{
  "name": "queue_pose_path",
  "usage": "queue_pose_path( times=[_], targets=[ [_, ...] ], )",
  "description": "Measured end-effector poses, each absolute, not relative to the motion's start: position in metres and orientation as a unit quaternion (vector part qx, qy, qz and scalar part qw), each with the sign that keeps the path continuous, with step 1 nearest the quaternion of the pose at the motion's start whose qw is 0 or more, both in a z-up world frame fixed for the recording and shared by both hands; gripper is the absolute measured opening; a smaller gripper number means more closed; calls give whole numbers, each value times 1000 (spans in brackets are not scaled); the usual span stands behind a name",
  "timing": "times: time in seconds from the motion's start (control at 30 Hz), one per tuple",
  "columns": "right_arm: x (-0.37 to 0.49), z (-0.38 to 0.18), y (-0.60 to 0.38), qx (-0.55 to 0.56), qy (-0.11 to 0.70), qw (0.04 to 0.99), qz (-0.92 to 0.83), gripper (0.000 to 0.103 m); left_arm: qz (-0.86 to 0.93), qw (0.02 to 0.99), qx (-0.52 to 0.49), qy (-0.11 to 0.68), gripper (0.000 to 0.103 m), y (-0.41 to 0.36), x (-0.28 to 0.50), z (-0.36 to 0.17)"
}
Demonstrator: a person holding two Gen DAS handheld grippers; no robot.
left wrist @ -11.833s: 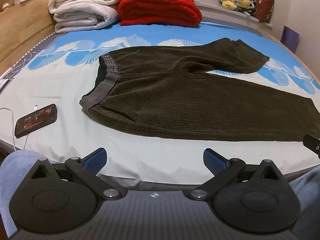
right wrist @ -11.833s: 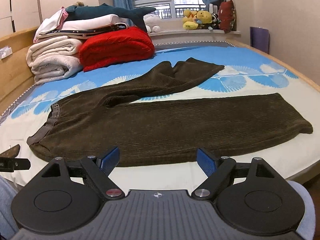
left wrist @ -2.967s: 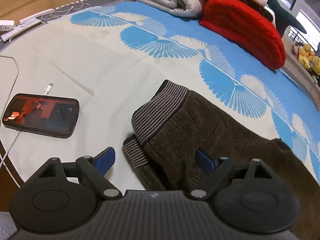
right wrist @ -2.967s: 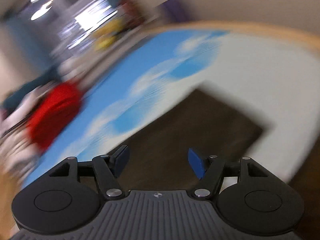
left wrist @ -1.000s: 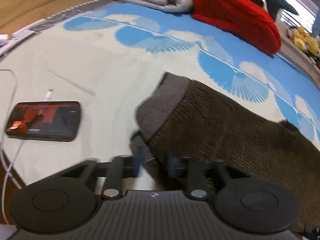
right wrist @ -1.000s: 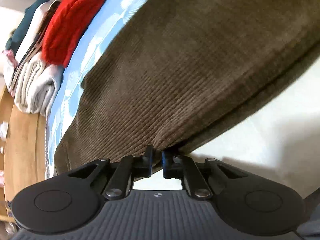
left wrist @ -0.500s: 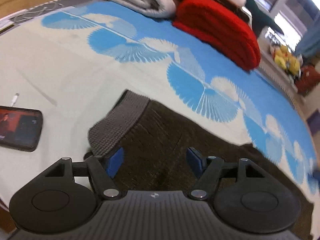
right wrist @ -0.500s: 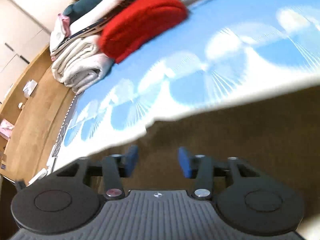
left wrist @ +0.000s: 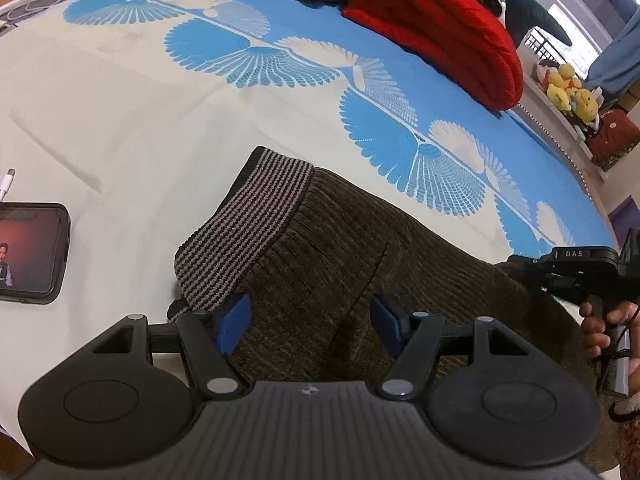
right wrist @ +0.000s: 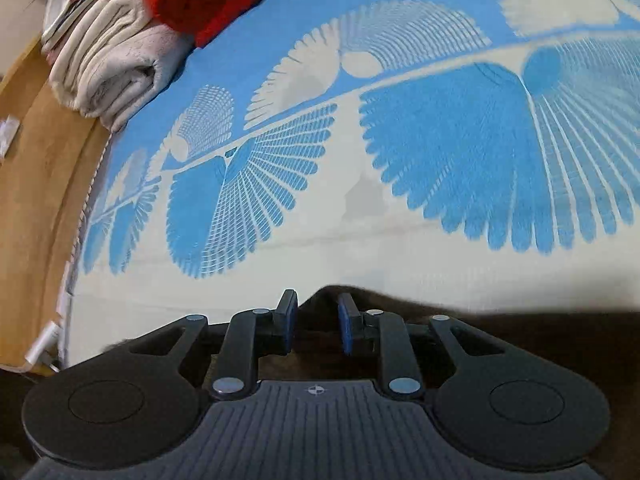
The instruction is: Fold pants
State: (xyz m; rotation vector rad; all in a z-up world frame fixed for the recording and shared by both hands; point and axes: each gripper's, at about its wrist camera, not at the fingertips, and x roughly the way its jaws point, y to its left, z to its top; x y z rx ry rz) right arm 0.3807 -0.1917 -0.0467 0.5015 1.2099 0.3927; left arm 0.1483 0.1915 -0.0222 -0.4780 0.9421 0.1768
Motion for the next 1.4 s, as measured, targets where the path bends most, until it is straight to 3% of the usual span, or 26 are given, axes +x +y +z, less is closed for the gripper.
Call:
queue_pose_path(
  times=[0.2, 0.4, 0.53, 0.63, 0.7, 0.73, 0.87, 0.9, 1.03, 1.2, 1.27, 1.4],
  targets=[
    [384, -28, -176, 159, 455, 858, 177, 0, 90, 860, -224, 449, 72, 188, 149, -23],
    [379, -29, -208, 230, 494, 814, 201, 4, 89, 861, -225, 448, 72, 188, 148, -22],
    [367, -31, -212, 212, 518, 803, 203, 40, 94, 860, -229, 447, 72, 187, 148, -20],
    [370, -45, -211, 249, 534, 780, 214, 43, 93, 855, -253, 443, 72, 195, 146, -20],
    [372, -51, -206, 249, 533, 779, 218, 32, 92, 855, -255, 443, 71, 196, 146, -21],
    [372, -51, -200, 229, 530, 785, 224, 11, 91, 856, -251, 444, 71, 195, 146, -21],
    [370, -39, -183, 167, 493, 822, 230, 7, 93, 858, -237, 446, 71, 190, 149, -21],
    [373, -39, -182, 171, 487, 826, 225, 0, 94, 858, -235, 446, 71, 189, 150, -21],
    [389, -52, -183, 165, 483, 839, 188, 0, 92, 858, -236, 446, 71, 190, 149, -22],
    [377, -38, -212, 239, 472, 825, 199, 4, 90, 859, -237, 446, 71, 191, 147, -21],
    [356, -18, -212, 212, 455, 832, 237, 4, 92, 859, -235, 446, 71, 190, 147, -21],
    [334, -24, -196, 146, 499, 815, 256, 3, 96, 859, -235, 445, 71, 188, 147, -20]
  ],
)
